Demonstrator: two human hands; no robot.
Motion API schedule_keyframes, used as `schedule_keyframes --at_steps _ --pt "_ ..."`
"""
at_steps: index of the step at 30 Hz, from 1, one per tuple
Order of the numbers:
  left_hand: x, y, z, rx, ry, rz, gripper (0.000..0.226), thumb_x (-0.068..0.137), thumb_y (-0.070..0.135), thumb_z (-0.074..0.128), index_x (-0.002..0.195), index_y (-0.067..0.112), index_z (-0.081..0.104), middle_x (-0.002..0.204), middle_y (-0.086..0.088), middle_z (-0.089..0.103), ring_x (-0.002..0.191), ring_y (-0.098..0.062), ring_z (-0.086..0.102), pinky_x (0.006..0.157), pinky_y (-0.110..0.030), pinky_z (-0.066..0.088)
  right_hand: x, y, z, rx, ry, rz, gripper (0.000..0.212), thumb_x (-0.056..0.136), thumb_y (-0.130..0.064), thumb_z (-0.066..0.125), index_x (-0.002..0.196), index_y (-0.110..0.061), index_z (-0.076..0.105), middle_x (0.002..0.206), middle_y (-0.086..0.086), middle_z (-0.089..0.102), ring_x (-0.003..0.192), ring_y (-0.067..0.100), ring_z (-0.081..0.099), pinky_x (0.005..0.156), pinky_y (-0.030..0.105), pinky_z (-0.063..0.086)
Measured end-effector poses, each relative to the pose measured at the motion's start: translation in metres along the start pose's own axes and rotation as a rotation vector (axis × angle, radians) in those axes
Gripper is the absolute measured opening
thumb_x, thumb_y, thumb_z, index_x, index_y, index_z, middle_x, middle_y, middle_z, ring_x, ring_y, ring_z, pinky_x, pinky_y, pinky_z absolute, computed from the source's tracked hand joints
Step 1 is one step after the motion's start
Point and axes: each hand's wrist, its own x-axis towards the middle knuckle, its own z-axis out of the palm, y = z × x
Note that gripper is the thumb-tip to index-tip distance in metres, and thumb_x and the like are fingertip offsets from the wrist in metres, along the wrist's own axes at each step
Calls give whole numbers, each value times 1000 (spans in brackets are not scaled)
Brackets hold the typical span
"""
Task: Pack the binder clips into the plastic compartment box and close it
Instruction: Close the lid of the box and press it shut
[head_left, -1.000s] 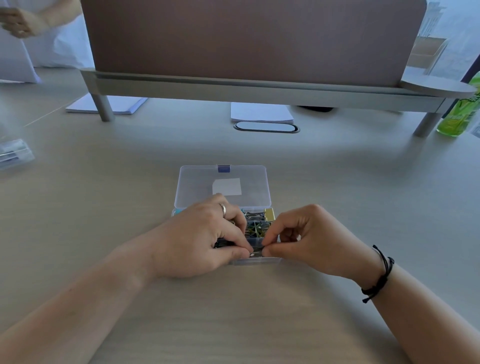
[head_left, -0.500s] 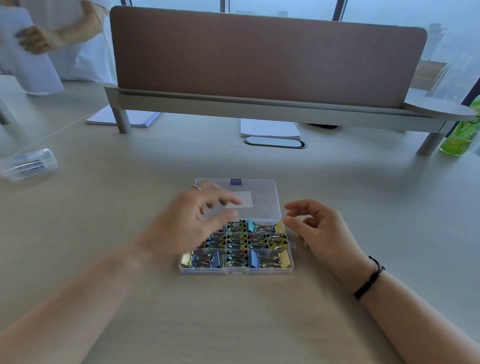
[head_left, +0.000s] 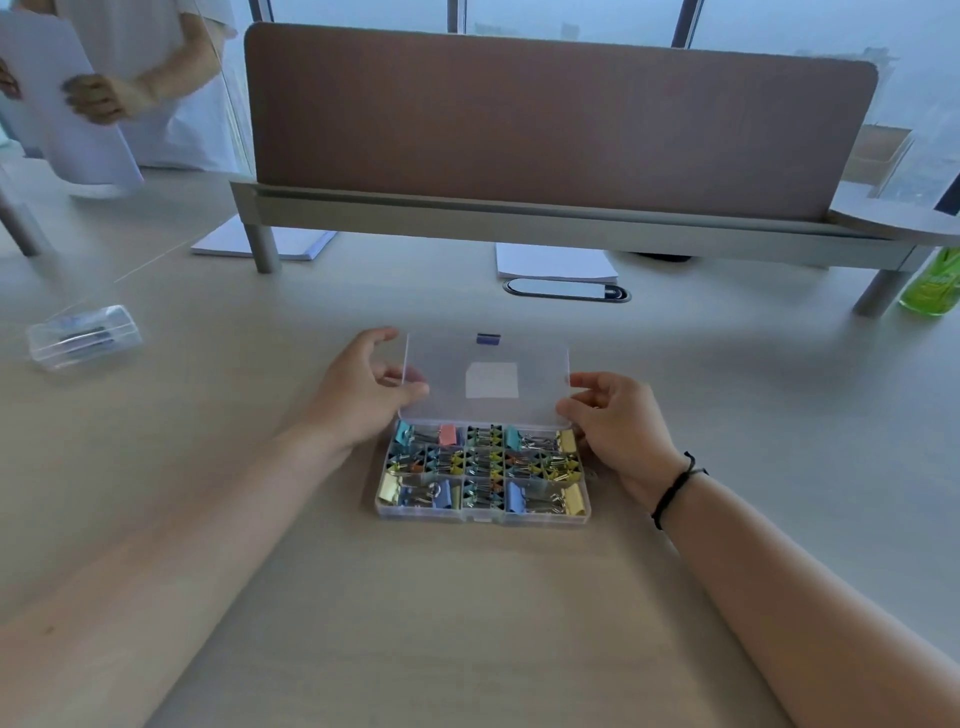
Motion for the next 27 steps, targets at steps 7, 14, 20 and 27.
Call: schedule_keyframes --at_steps 7,14,20,27 --pt "-13 3 -11 -360 -74 44 24 88 13 69 111 13 66 96 -6 75 91 -28 70 84 -39 56 -7 -1 -4 181 -36 -99 21 91 -37 62 100 -20 72 95 4 73 75 16 61 77 34 55" --pt "-36 8 -26 -347 -317 226 69 80 77 52 83 14 79 101 -13 76 105 -26 70 100 -36 49 -23 1 -18 367 -231 -104 58 85 -59 47 88 -9 76 107 8 74 105 30 66 97 43 49" --pt "-55 1 -25 226 -504 410 36 98 40 46 111 26 76 123 18 69 127 4 53 114 -23 33 -32 1 -17 -121 -375 -306 14 91 -29 64 93 -26 78 115 -17 70 111 1 63 97 30 52" --pt "-55 3 -16 698 -595 541 54 95 65 41 146 46 37 149 38 25 141 22 6 120 -16 1 -38 -3 -13 -500 -539 -382 41 92 -53 50 133 -54 46 148 -36 30 144 -11 8 118 23 14"
